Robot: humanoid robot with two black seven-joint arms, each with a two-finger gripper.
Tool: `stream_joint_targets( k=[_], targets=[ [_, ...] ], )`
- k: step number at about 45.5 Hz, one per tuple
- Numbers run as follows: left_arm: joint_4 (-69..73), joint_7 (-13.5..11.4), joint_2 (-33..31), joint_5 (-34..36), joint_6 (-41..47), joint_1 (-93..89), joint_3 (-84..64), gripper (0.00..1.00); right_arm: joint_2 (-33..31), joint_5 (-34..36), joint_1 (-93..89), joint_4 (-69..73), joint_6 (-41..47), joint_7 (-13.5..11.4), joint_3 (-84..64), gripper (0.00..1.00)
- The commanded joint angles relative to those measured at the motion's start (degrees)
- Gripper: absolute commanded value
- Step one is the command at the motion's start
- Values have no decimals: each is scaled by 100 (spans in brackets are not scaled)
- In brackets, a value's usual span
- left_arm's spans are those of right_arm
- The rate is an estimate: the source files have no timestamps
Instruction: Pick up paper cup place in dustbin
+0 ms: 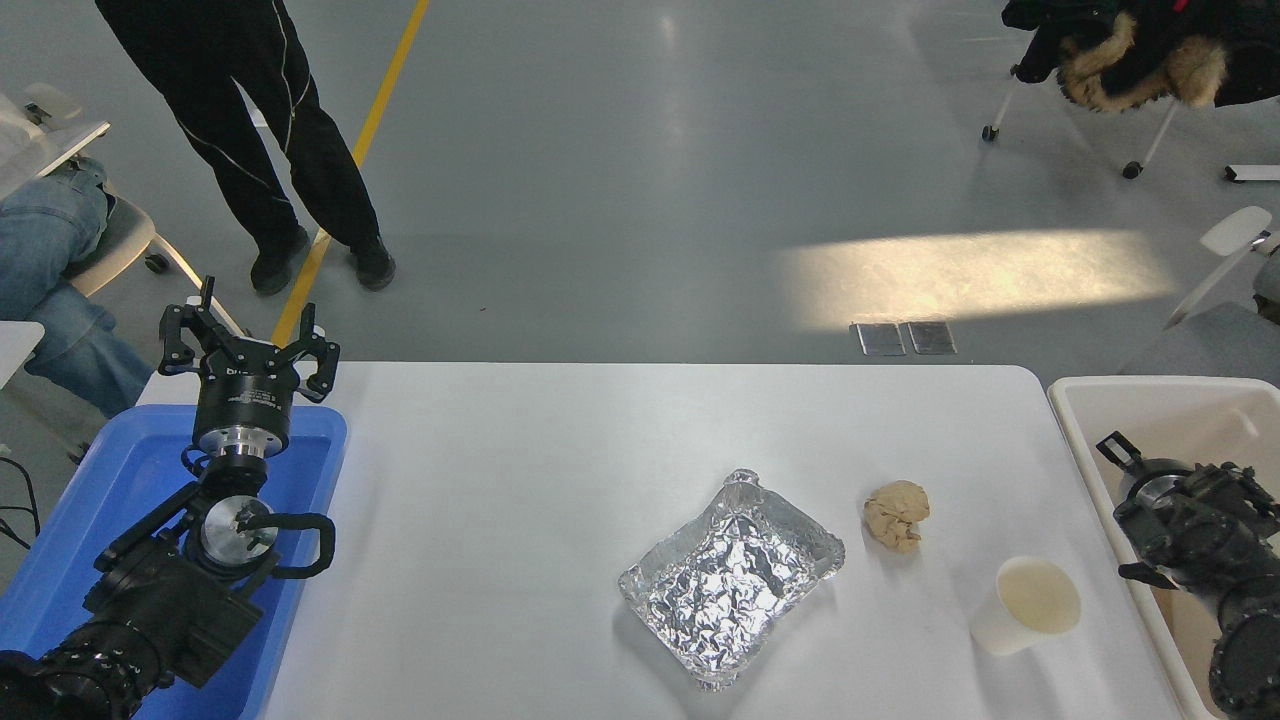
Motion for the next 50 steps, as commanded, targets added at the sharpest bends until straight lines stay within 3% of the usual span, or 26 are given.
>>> stream_joint_targets(
  k=[1,5,17,21,30,34,41,50],
  targets=[
    [0,1,-2,11,-1,-1,0,99,-127,-25,401,239,94,24,-134,100],
    [0,9,7,11,-1,-1,0,99,-241,-25,1077,915,489,24,-46,100],
    [0,1,7,11,-1,-1,0,99,-1683,-385,3977,4861,631,16,-449,100],
    [0,0,7,11,-1,-1,0,99,-1604,-912,5093,5890,753,-28,-1204,100],
    [0,9,7,11,-1,-1,0,99,-647,-966,6632,7086,1297,-11,-2559,100],
    [0,9,7,3,-1,8,0,99,-259,-931,7440,7613,2167,16,-2551,100],
    [0,0,7,3,-1,8,0,99,-22,-930,9004,8904,2783,16,-2402,100],
    [0,0,7,-6,8,8,0,99,128,-922,10157,9249,4031,24,-2375,100]
  ],
)
